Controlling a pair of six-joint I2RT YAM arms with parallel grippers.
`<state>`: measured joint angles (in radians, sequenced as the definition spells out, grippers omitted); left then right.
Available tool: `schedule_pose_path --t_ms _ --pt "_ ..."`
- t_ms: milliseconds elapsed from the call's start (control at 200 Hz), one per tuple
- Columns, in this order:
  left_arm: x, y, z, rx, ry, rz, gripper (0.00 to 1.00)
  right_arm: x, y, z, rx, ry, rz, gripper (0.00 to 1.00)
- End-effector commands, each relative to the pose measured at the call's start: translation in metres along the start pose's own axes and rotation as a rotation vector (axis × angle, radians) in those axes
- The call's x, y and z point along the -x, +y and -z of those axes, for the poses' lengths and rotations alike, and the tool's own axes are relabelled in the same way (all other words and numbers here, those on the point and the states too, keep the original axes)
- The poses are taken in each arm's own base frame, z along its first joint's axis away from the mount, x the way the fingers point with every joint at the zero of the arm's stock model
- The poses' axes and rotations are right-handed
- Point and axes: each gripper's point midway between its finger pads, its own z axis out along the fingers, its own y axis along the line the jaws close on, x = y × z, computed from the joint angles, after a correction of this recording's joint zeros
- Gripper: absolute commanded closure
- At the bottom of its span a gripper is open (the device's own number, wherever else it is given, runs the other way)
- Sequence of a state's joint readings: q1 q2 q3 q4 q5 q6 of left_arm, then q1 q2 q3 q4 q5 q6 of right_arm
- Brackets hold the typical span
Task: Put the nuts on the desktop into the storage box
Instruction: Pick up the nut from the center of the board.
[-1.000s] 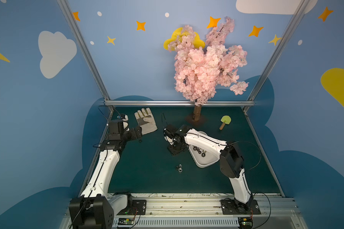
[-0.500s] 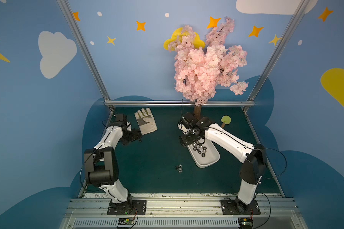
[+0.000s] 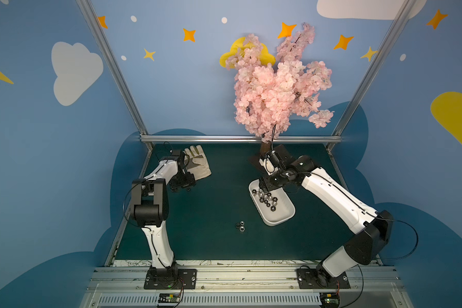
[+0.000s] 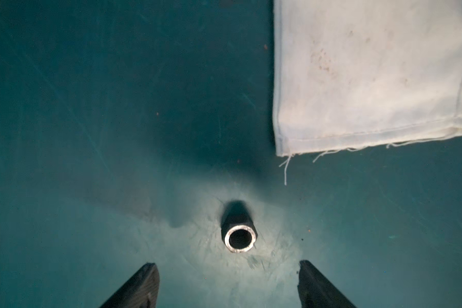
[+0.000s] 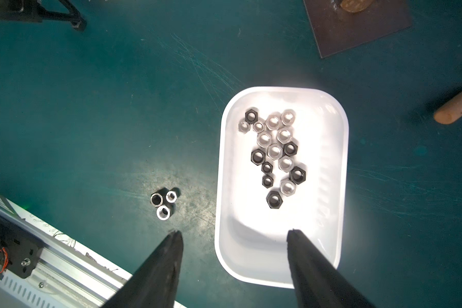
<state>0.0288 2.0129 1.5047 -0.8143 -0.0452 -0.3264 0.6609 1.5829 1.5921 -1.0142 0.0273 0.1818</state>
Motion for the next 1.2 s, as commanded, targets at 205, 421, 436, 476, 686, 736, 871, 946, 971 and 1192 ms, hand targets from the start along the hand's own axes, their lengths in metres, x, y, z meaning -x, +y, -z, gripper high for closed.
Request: schedule_pose_path --t_ms 205,421,436,476,686,736,871,946,971,1192 --pt "0.006 0.0 -0.013 0.05 0.045 0.022 0.26 -0.012 -0.018 0.02 -0.005 -0.02 -0.034 0.31" --pt "0.001 0.001 -0.022 0.061 0.075 0.024 0.26 -0.016 -0.029 0.028 -0.013 -0.031 -0.054 0.3" --pt "0.0 0.001 -0.022 0.062 0.077 0.022 0.26 -0.017 -0.029 0.028 -0.013 -0.032 -0.056 0.3" --pt "0.0 0.002 -0.024 0.065 0.079 0.023 0.28 -0.017 -0.03 0.028 -0.012 -0.033 -0.058 0.3" --pt "0.0 0.0 -0.029 0.06 0.09 0.02 0.39 -0.019 -0.034 0.032 -0.015 -0.039 -0.076 0.29" --pt "0.0 0.0 -0.03 0.063 0.091 0.019 0.39 -0.02 -0.035 0.032 -0.017 -0.039 -0.082 0.29" --pt "0.001 -0.002 -0.033 0.053 0.101 0.015 0.53 -0.023 -0.037 0.033 -0.021 -0.04 -0.086 0.29" --pt "0.0 -0.004 -0.033 0.049 0.107 0.014 0.6 -0.024 -0.038 0.036 -0.025 -0.046 -0.091 0.29" --pt "0.0 -0.004 -0.033 0.049 0.107 0.014 0.61 -0.024 -0.038 0.036 -0.026 -0.048 -0.091 0.29" --pt "-0.008 -0.007 -0.027 0.053 0.119 0.005 0.58 -0.022 -0.043 0.042 -0.044 -0.112 -0.131 0.28"
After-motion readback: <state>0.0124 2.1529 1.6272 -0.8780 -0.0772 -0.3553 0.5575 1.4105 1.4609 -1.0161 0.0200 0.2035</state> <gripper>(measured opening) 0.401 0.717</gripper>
